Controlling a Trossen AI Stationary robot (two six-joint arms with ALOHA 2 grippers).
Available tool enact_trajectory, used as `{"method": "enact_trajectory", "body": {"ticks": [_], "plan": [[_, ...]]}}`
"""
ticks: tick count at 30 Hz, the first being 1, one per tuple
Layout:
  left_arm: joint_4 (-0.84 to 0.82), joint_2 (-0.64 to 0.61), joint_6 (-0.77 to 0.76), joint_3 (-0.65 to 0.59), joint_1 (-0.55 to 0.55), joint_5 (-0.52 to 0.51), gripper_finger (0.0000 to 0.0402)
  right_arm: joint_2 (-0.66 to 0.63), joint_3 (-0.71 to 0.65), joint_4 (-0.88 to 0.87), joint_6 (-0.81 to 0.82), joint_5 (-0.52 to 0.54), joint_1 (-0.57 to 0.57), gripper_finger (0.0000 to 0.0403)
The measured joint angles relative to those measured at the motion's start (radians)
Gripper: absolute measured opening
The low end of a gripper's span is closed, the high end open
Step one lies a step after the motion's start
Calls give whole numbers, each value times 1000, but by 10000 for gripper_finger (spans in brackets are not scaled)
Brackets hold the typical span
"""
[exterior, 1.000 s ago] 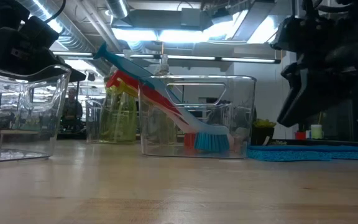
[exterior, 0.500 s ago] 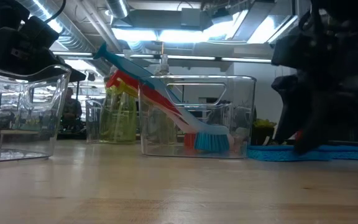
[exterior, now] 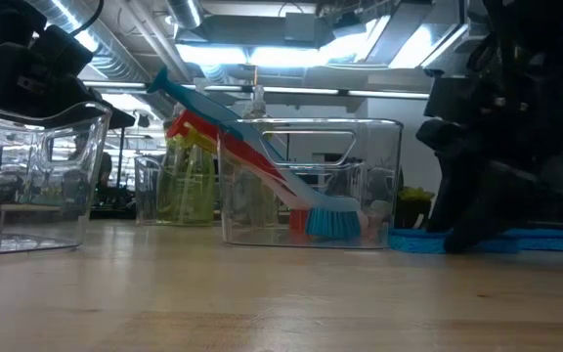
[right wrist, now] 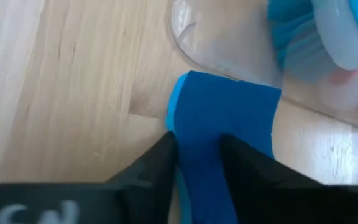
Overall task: Pick & Place Kitchen Sink Supplies
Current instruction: Put the blue sponge into the bottom transparent bin
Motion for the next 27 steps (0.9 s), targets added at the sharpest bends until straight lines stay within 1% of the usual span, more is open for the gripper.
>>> {"method": "enact_trajectory", "body": {"ticks": [5, 7, 12, 15, 20, 24, 27], "plan": [[0, 0, 0, 0, 0, 0, 8, 1, -1, -1, -13, -7, 0, 27], [0, 0, 0, 0, 0, 0, 7, -3, 1, -5, -12, -9, 0, 11], [0, 0, 0, 0, 0, 0, 8, -13, 42, -35, 2, -26, -3, 16], [0, 0, 0, 0, 0, 0, 10, -36, 87, -56, 11, -92, -4, 6], [0, 0, 0, 0, 0, 0, 13, -63, 140, -89, 126, -233, -2, 7], [0, 0, 0, 0, 0, 0, 12, -70, 171, -35, 171, -317, -2, 4], [-3, 0, 0, 0, 0, 0, 9, -70, 180, 75, 155, -374, -2, 4]]}}
